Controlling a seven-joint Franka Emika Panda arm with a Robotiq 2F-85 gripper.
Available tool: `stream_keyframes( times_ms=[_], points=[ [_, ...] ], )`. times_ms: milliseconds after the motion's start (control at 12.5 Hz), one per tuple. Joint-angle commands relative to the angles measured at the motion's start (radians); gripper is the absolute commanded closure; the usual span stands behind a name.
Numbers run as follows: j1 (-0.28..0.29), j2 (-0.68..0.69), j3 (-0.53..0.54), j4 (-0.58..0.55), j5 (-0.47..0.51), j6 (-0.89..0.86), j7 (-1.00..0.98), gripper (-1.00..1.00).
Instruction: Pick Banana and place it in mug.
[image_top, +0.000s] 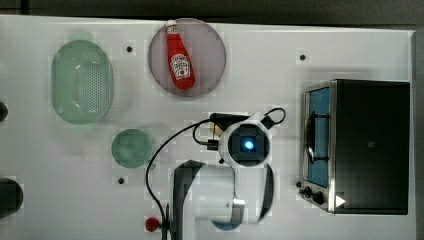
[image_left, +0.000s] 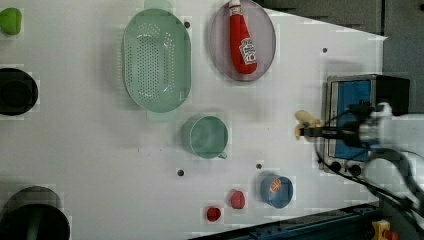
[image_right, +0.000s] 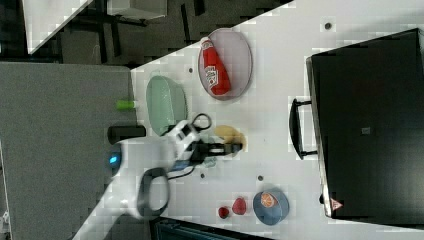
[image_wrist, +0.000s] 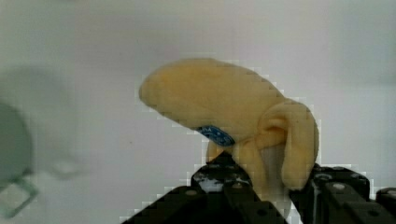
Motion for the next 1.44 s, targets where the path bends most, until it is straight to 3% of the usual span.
stream_keyframes(
  times_ms=[80, 320, 560, 800, 1040, 1440],
  points=[
    [-0.005, -0.158, 0.0, 0.07, 0.01, -0.144, -0.028, 0.46],
    [0.01, -0.255, 0.024, 0.106, 0.01, -0.35, -0.015, 0.46],
    [0.042, -0.265, 0.142, 0.115, 0.01, -0.404, 0.147, 0.46],
    [0.061, -0.241, 0.293, 0.116, 0.034, -0.391, 0.399, 0.46],
    [0.064, -0.192, 0.419, 0.116, 0.142, -0.351, 0.606, 0.46],
    [0.064, -0.032, 0.488, 0.114, 0.157, -0.156, 0.721, 0.46]
  ],
)
